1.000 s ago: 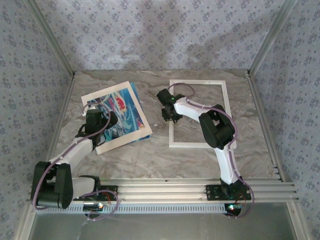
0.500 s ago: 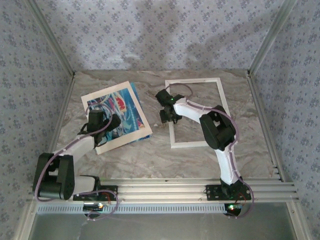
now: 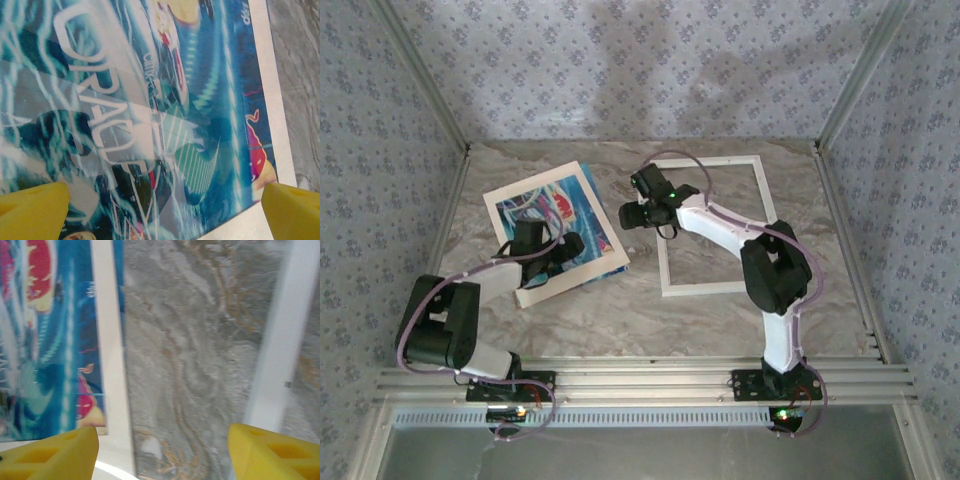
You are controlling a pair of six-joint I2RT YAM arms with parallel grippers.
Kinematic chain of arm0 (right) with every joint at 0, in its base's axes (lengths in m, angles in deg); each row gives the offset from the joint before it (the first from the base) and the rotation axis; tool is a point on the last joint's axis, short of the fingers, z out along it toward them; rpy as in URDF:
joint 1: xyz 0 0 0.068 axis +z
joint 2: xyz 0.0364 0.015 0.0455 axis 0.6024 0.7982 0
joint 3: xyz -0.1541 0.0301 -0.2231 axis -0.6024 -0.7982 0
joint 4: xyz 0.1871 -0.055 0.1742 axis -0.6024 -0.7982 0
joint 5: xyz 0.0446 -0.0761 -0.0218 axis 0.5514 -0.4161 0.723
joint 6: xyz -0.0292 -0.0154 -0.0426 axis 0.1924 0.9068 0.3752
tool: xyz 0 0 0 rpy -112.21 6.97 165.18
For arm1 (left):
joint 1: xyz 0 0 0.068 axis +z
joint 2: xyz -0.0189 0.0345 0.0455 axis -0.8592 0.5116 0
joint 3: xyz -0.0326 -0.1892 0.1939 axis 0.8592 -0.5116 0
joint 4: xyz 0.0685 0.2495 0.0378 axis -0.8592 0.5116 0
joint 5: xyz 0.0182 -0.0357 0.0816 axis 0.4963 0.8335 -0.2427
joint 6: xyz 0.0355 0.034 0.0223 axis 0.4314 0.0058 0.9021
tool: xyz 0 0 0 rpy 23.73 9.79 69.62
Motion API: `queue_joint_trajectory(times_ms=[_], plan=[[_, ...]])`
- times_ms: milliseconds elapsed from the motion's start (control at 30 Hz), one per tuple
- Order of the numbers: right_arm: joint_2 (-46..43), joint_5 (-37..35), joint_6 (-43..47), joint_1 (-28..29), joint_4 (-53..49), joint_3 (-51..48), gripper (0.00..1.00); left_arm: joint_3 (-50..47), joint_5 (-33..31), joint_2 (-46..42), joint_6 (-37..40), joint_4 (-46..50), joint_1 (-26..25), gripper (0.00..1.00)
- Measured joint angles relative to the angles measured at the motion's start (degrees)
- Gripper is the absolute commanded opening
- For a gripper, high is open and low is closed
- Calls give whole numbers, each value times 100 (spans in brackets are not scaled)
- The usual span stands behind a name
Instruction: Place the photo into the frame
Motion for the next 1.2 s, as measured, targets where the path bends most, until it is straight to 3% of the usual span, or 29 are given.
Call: queue_joint_trajectory(times_ms=[267, 600, 1200], plan=[[474, 702, -208, 11, 310, -11, 66, 24, 142, 15, -79, 7, -105, 99], [1047, 866, -450, -39, 396, -4, 65, 26, 17, -4, -35, 103, -105, 99], [933, 1421, -651, -190, 944, -317, 64, 90, -46, 92, -35, 92, -105, 99]])
